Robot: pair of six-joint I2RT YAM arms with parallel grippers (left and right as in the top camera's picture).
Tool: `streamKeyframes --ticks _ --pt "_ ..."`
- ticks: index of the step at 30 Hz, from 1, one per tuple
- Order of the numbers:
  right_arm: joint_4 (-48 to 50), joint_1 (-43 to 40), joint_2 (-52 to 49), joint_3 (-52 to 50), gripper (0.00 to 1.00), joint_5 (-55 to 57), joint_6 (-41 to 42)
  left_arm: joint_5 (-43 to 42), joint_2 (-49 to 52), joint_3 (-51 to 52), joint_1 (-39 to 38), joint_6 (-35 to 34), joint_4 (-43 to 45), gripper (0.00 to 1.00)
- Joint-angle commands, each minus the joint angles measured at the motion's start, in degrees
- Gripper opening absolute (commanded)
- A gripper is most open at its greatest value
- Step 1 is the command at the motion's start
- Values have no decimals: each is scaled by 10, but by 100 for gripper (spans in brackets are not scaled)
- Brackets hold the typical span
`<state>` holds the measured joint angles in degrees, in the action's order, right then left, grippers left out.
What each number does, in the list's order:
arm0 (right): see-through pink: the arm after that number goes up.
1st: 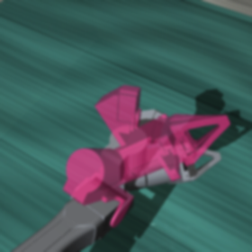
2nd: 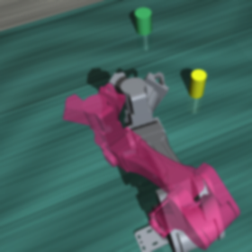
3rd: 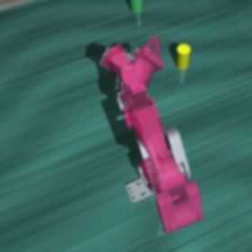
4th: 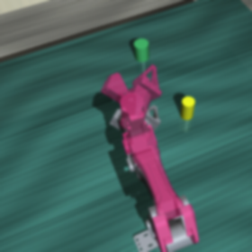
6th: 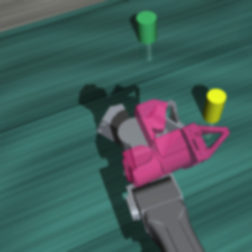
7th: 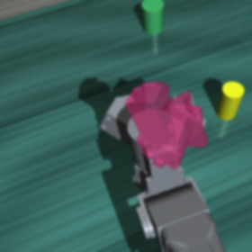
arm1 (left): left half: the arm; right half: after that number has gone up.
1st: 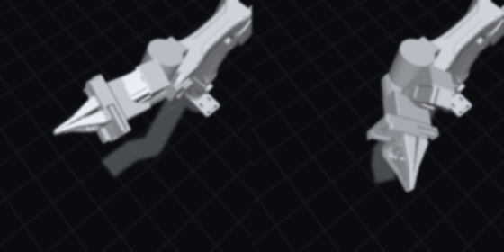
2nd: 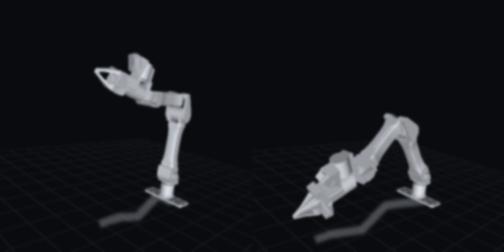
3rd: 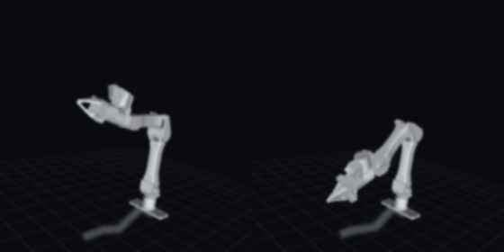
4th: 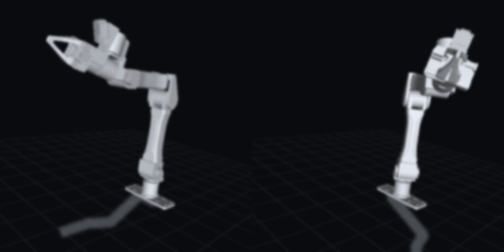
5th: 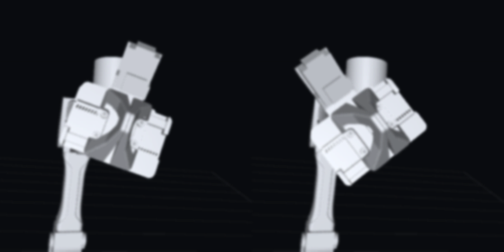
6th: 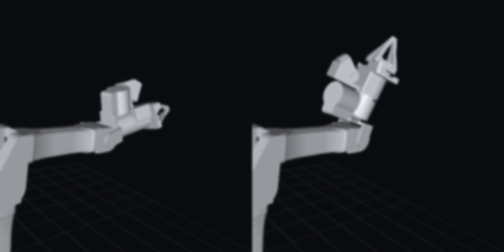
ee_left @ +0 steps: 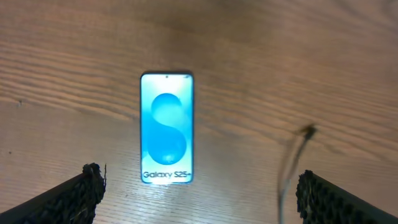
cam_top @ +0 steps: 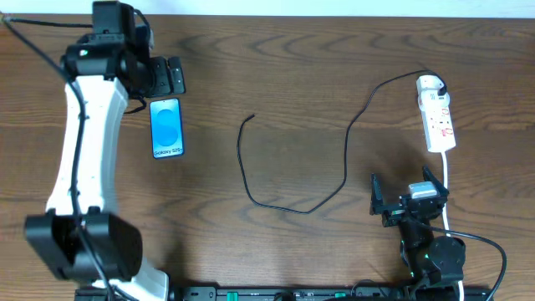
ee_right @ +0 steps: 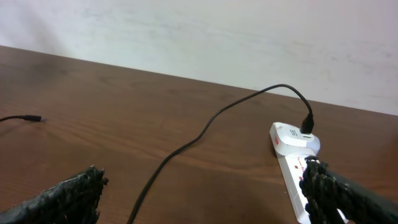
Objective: Plug charger to phone and switch on socket
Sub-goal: 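Move the left gripper over the blue phone and lower onto it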
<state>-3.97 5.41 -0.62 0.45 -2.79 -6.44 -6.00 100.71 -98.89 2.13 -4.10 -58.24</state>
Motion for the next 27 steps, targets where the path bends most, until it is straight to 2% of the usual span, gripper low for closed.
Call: streamKeyframes --ticks 1,7,15,27 --pt "-1 2 3 -1 99 3 8 42 47 -3 -1 -3 -2 100" --pt "-1 2 3 -1 99 3 8 94 118 -3 -1 -9 3 100" --pt "-1 2 3 -1 99 3 8 95 198 -3 -1 -9 10 100" --pt "-1 2 3 -1 99 3 8 95 244 6 -1 -9 36 100"
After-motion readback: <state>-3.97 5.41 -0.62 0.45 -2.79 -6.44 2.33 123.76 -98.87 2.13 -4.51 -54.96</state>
